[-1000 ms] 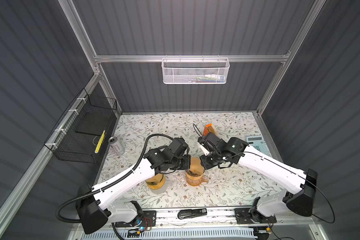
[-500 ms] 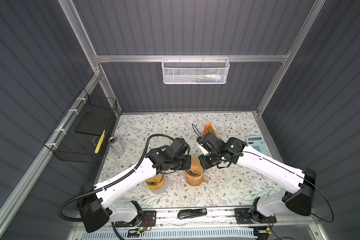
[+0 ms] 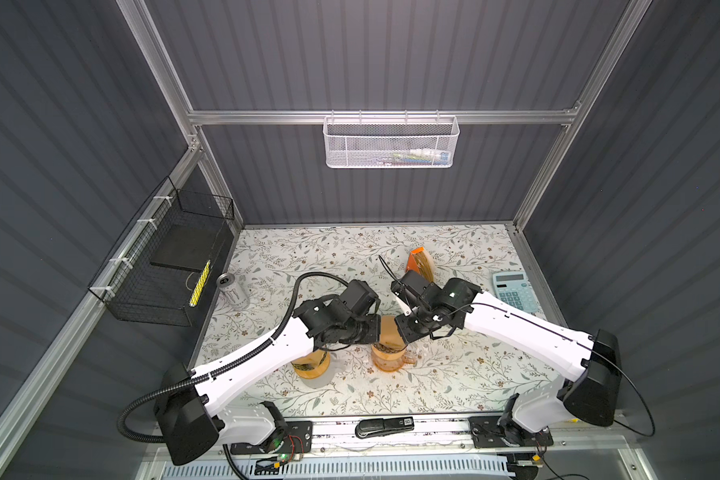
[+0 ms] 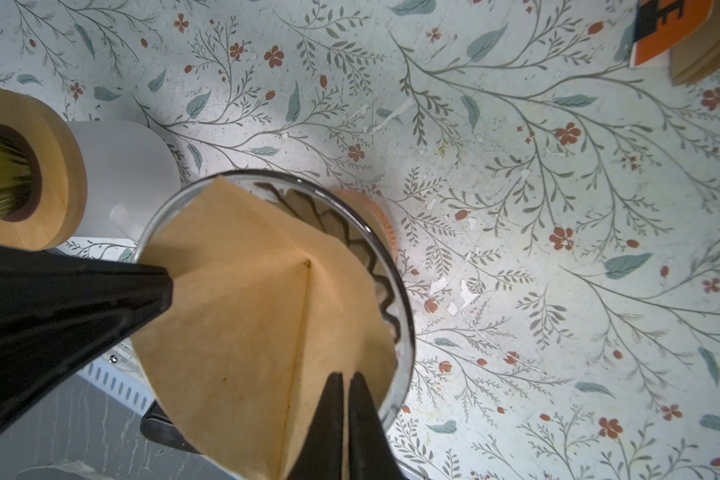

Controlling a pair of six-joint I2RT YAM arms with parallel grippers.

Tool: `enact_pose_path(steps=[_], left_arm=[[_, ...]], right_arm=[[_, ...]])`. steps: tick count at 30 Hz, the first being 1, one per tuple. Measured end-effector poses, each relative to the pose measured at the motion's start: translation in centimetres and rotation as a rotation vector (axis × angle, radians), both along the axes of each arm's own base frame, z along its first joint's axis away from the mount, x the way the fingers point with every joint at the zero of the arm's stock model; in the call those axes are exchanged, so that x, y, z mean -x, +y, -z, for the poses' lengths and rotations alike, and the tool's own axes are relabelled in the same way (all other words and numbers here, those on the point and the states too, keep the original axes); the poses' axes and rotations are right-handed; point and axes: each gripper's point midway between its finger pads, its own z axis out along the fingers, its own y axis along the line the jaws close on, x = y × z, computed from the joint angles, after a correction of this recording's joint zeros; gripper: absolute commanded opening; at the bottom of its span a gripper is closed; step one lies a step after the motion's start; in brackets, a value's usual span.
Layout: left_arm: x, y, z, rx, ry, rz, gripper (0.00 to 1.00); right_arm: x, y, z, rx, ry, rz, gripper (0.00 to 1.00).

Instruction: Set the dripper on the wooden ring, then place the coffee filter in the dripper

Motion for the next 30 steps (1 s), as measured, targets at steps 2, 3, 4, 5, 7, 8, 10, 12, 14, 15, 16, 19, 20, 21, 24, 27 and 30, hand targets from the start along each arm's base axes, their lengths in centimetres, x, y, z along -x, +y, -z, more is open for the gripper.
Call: enact_pose_path(steps=[2,3,4,5,7,8,10,12,14,15,16,19,20,21,24,27,30], left_arm=[[0.01,0.02,0.07,-0.001,0.001,0.000,0.05],[0.00,0.00,0.10,0.000,0.000,0.000,0.05],[0.02,0.02,0.15,-0.001,0.001,0.000,0.05],[0.02,0.04,0.18,-0.002,0.001,0.000,0.05],[0.01,0.03,0.18,-0.002,0.001,0.000,0.05],[0.02,0.03,0.19,-0.002,0.001,0.000,0.05],[0.02,0.03,0.22,-0.002,0.001,0.000,0.05],[0.04,0.06,0.32,-0.004,0.002,0.000,0.05],[0.07,0.10,0.40,-0.005,0.004,0.000,0.05],[0.06,0.09,0.39,-0.005,0.003,0.000,0.05],[0.06,0.10,0.39,-0.005,0.003,0.000,0.05],[0.05,0.10,0.39,-0.005,0.003,-0.001,0.05],[0.06,0.09,0.39,-0.005,0.003,0.000,0.05],[0.05,0.10,0.39,-0.005,0.003,-0.001,0.05],[0.06,0.09,0.40,-0.005,0.004,0.000,0.05],[0.05,0.09,0.43,-0.006,0.004,0.000,0.05],[0.04,0.07,0.48,-0.007,0.005,0.000,0.05]], right_arm=[[-0.04,-0.03,0.01,0.002,-0.002,0.001,0.10],[-0.05,-0.05,0.02,0.002,-0.003,0.001,0.10],[-0.08,-0.09,0.05,0.005,-0.004,0.002,0.10],[-0.10,-0.10,0.05,0.006,-0.005,0.002,0.10],[-0.13,-0.16,0.12,0.009,-0.007,0.003,0.10],[-0.13,-0.21,0.20,0.012,-0.008,0.003,0.10],[-0.10,-0.29,0.41,0.017,-0.006,0.002,0.10],[-0.09,-0.30,0.63,0.022,-0.002,0.001,0.10],[-0.11,-0.27,0.85,0.024,-0.001,0.001,0.10],[-0.13,-0.24,0.89,0.025,-0.001,-0.001,0.10],[-0.15,-0.21,0.93,0.025,-0.002,-0.002,0.10],[-0.18,-0.19,0.93,0.024,-0.004,-0.005,0.10],[-0.17,-0.18,0.93,0.024,-0.004,-0.006,0.10],[-0.17,-0.19,0.95,0.025,-0.003,-0.006,0.10],[-0.17,-0.19,0.95,0.025,-0.004,-0.009,0.10],[-0.17,-0.18,0.95,0.026,-0.005,-0.011,0.10],[-0.17,-0.18,0.95,0.026,-0.005,-0.012,0.10]])
